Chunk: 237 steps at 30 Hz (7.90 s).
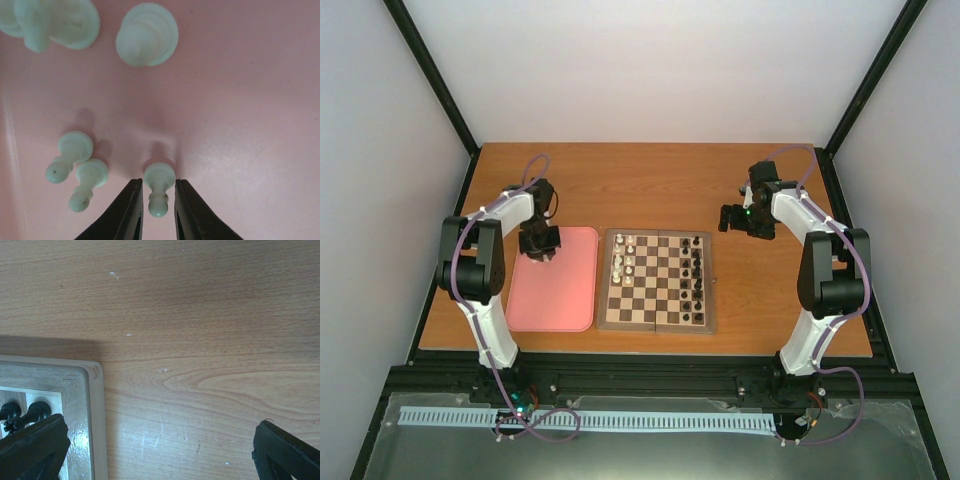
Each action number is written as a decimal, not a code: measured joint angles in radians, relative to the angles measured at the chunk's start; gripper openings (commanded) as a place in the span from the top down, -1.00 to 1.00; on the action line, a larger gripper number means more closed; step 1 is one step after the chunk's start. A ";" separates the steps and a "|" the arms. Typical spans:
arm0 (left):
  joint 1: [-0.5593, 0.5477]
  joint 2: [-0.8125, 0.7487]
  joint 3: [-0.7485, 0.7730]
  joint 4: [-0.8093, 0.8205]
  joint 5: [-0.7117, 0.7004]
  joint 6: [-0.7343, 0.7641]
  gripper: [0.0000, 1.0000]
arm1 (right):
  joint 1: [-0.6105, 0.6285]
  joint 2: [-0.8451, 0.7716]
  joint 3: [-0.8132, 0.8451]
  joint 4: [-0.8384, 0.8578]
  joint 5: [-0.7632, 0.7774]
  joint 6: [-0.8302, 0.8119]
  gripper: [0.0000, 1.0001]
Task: Set up the chess pieces on the board
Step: Pick up the chess piece from the storage box, then place the chess piece on the chessboard, then pick up the chess piece from the storage box.
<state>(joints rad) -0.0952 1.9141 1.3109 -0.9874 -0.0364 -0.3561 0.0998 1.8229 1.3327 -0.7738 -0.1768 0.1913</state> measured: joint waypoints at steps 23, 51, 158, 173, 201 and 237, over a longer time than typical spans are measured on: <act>0.000 -0.006 0.022 -0.026 0.019 0.009 0.99 | 0.000 0.002 0.000 0.000 0.000 0.000 -1.00; -0.683 -0.196 0.056 -0.207 0.080 -0.100 0.98 | 0.000 0.002 -0.012 0.008 0.000 0.000 -1.00; -0.710 -0.207 0.171 -0.201 0.086 -0.016 -0.16 | 0.000 0.002 -0.025 0.016 -0.005 0.000 -1.00; -0.124 -0.221 0.129 -0.150 0.035 -0.022 -0.03 | 0.000 0.002 -0.025 0.023 -0.018 0.000 -1.00; 0.034 0.080 0.274 -0.027 -0.043 -0.026 0.03 | 0.000 0.029 0.002 0.015 -0.013 0.000 -1.00; 0.034 0.146 0.288 -0.023 -0.044 0.014 0.38 | 0.000 0.067 0.030 0.002 0.005 0.000 -1.00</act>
<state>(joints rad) -0.0612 2.0605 1.5990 -1.0107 -0.0803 -0.3424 0.0998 1.8900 1.3628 -0.7719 -0.1722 0.1913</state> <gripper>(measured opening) 0.325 0.997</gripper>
